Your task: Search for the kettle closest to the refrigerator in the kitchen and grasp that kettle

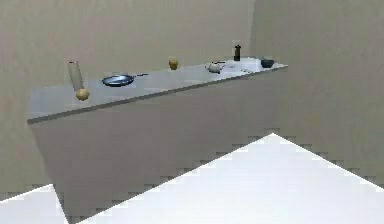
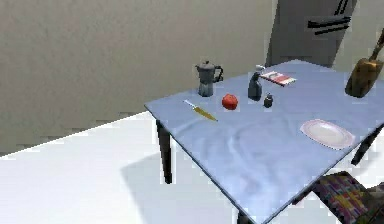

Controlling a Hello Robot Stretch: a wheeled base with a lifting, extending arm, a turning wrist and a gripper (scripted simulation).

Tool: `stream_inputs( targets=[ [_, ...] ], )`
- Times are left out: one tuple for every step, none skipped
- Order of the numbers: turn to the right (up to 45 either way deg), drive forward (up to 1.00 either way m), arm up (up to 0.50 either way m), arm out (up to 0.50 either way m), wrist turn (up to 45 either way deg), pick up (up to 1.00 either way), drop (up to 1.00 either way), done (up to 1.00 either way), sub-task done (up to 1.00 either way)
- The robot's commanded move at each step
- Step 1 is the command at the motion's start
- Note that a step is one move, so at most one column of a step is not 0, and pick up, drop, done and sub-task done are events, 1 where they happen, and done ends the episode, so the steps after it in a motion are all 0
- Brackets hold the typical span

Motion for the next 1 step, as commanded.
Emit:
stream_inputs(
  targets=[
    [45.0,0.0,0.0,0.0,0.0,0.0,0.0,0.0,0.0]
  ],
)
